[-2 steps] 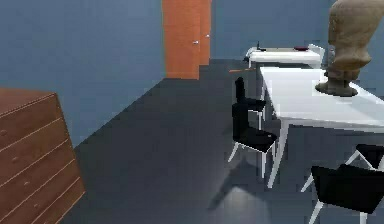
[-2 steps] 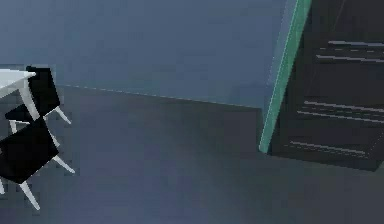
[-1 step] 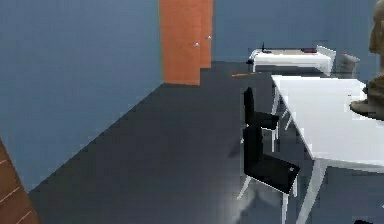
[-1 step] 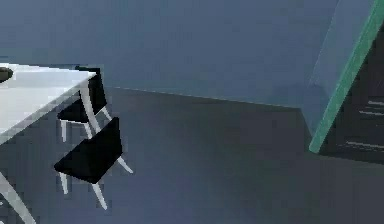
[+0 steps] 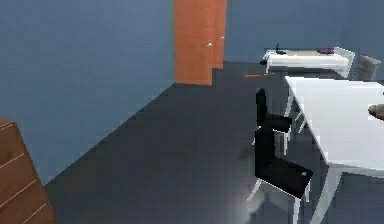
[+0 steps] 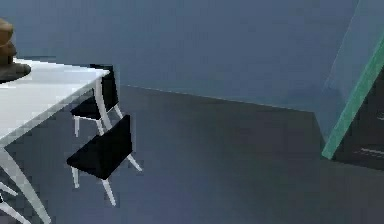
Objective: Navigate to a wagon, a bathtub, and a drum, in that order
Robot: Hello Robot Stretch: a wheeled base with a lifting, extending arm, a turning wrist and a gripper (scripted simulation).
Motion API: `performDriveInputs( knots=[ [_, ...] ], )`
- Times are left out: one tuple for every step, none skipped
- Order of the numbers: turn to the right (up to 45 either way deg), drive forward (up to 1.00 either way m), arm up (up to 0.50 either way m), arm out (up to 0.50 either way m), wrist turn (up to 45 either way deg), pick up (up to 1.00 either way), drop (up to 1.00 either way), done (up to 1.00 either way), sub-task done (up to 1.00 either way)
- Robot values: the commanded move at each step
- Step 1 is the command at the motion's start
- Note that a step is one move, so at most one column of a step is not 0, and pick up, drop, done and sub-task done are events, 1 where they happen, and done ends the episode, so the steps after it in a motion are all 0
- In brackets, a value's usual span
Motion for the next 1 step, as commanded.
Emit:
performDriveInputs(
  knots=[
    [0.0, 1.00, 0.00, 0.00, 0.0, 0.00, 0.00, 0.00, 0.00]
  ],
)
